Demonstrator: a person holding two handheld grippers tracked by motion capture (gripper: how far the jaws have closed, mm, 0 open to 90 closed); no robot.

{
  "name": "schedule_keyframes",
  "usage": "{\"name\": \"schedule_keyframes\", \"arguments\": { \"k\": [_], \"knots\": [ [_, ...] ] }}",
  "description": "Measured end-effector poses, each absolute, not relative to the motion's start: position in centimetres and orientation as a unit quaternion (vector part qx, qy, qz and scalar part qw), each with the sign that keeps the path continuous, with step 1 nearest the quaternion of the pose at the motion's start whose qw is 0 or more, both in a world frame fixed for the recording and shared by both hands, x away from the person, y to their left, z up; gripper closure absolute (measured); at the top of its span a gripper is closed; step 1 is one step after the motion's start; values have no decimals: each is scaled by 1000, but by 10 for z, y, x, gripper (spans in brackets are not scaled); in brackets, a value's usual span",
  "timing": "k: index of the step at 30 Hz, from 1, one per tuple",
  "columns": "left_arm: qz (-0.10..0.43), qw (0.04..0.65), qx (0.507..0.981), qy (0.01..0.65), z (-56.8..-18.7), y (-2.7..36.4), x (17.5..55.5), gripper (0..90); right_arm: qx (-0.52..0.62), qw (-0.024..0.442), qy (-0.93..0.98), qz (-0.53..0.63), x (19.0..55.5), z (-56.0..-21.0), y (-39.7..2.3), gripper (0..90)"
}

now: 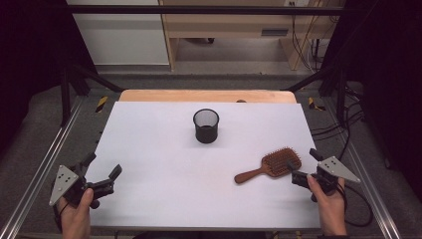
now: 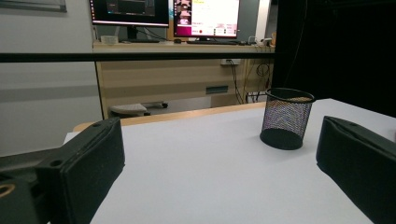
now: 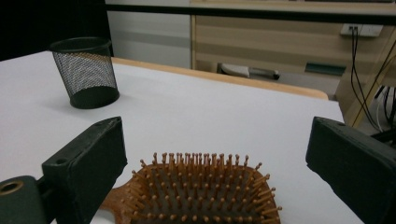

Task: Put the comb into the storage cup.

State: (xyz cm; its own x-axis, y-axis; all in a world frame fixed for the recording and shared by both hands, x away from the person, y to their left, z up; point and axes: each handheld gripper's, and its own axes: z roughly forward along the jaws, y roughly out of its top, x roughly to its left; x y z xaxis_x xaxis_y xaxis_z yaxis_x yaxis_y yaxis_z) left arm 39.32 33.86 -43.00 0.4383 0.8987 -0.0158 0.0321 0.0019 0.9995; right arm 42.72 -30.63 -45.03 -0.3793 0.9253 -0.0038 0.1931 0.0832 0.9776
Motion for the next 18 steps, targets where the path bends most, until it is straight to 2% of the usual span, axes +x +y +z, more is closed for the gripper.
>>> {"name": "schedule_keyframes", "arguments": {
  "k": [9, 15, 18],
  "knots": [
    [363, 591, 608, 385, -430, 338, 393, 14, 459, 347, 656, 488, 429, -452, -306, 51],
    [363, 591, 607, 388, -431, 338, 393, 14, 468, 357, 642, 491, 430, -450, -306, 86],
    [364, 589, 608, 389, -431, 338, 393, 14, 464, 361, 642, 493, 433, -447, -306, 187]
  ]
}}
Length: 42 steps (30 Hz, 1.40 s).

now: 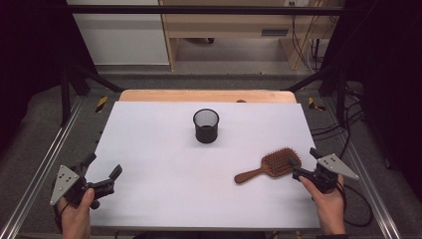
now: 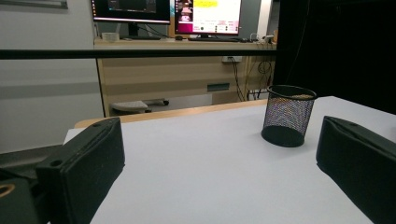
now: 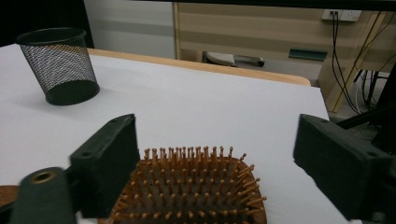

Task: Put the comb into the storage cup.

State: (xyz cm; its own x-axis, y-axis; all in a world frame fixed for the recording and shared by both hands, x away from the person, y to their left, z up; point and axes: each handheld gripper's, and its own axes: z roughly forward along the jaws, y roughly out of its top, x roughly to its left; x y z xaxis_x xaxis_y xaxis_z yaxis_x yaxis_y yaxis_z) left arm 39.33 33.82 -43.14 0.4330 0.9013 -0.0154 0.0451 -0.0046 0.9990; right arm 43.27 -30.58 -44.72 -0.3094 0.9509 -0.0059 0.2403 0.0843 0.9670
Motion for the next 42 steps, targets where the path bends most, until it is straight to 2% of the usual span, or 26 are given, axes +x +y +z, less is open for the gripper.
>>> {"name": "schedule_keyframes", "arguments": {
  "k": [1, 2, 8, 11, 17, 19, 27, 42],
  "knots": [
    [364, 589, 608, 389, -431, 338, 393, 14, 464, 361, 642, 493, 433, -447, -306, 187],
    [363, 589, 608, 390, -432, 338, 393, 15, 467, 361, 643, 488, 435, -445, -305, 293],
    [365, 584, 607, 397, -433, 338, 391, 15, 480, 371, 655, 450, 441, -439, -303, 613],
    [366, 583, 609, 394, -433, 339, 389, 15, 478, 365, 667, 440, 446, -435, -302, 724],
    [366, 587, 605, 394, -432, 340, 388, 15, 479, 343, 706, 394, 462, -423, -304, 873],
    [365, 587, 604, 396, -432, 341, 388, 16, 483, 339, 715, 375, 468, -421, -305, 898],
    [366, 587, 604, 396, -432, 341, 387, 17, 495, 313, 740, 332, 491, -425, -312, 900],
    [363, 584, 608, 397, -433, 340, 389, 18, 510, 286, 755, 297, 500, -446, -327, 900]
  ]
}}
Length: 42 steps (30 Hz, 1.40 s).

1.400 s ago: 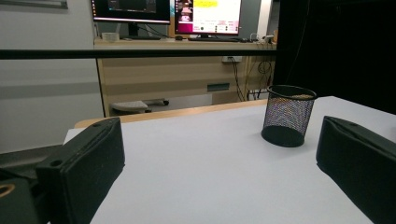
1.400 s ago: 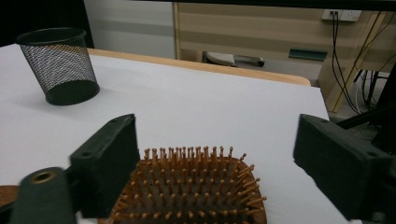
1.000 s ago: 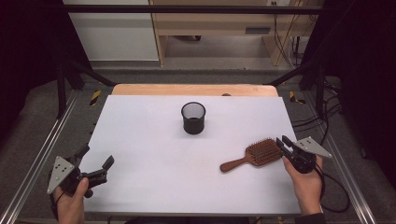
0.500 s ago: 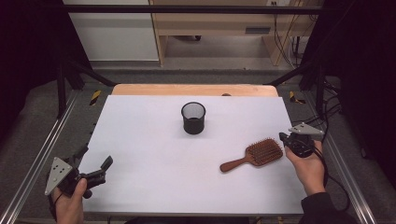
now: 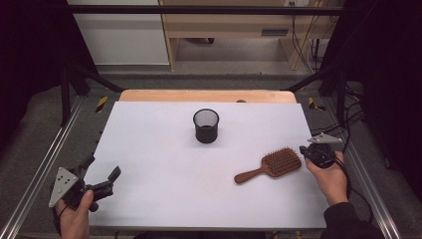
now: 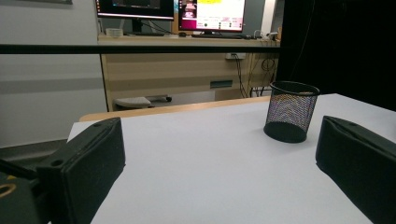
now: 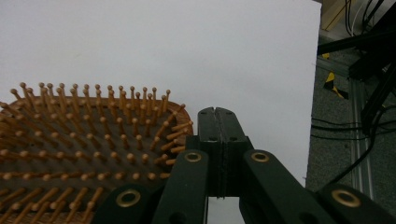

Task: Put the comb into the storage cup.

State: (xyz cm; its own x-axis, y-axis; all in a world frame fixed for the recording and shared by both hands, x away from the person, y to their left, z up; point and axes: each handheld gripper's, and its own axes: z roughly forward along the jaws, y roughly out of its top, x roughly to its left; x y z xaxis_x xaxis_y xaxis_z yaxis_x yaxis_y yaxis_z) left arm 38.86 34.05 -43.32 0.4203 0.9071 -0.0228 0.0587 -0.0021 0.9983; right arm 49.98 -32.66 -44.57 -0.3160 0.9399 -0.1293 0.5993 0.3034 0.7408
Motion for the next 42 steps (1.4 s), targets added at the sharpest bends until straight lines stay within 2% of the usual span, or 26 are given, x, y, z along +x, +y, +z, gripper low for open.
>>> {"name": "schedule_keyframes", "arguments": {
  "k": [9, 26, 42],
  "knots": [
    [363, 584, 608, 398, -434, 341, 389, 18, 518, 271, 758, 290, 506, -458, -331, 900],
    [362, 583, 609, 398, -434, 340, 389, 18, 508, 254, 763, 309, 499, -459, -322, 900],
    [360, 581, 609, 402, -434, 341, 390, 18, 486, 235, 778, 323, 487, -459, -283, 900]
  ]
}}
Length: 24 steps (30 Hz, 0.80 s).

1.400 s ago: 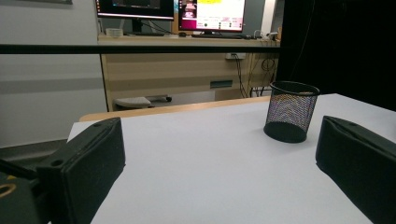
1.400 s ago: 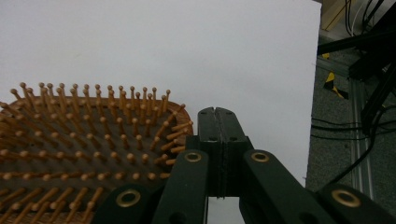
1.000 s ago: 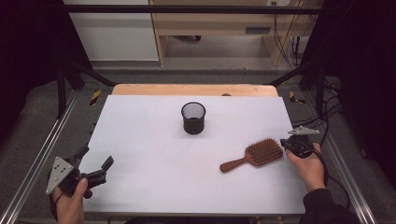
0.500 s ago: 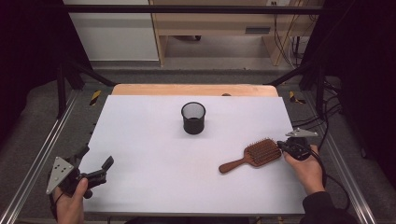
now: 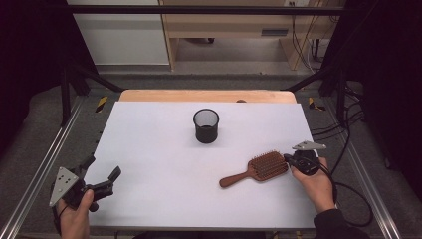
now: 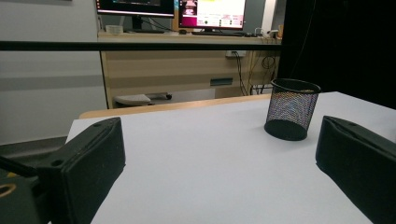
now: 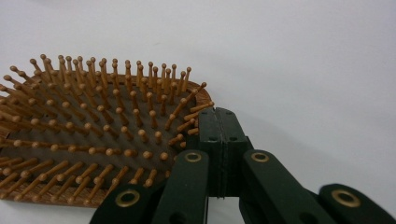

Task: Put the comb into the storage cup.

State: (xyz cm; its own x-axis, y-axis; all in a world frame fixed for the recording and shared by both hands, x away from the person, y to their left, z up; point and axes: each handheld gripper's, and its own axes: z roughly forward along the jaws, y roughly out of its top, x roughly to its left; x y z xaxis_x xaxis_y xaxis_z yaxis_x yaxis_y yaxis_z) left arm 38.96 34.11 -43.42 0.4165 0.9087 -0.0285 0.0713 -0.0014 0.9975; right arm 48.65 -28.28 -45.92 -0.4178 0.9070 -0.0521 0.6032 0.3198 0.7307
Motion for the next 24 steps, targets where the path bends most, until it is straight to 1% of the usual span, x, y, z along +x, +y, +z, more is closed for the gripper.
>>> {"name": "schedule_keyframes", "arguments": {
  "k": [12, 24],
  "knots": [
    [359, 580, 608, 405, -434, 342, 390, 19, 479, 220, 782, 332, 474, -459, -254, 900],
    [359, 578, 609, 408, -435, 342, 390, 20, 456, 217, 790, 348, 481, -462, -221, 900]
  ]
}}
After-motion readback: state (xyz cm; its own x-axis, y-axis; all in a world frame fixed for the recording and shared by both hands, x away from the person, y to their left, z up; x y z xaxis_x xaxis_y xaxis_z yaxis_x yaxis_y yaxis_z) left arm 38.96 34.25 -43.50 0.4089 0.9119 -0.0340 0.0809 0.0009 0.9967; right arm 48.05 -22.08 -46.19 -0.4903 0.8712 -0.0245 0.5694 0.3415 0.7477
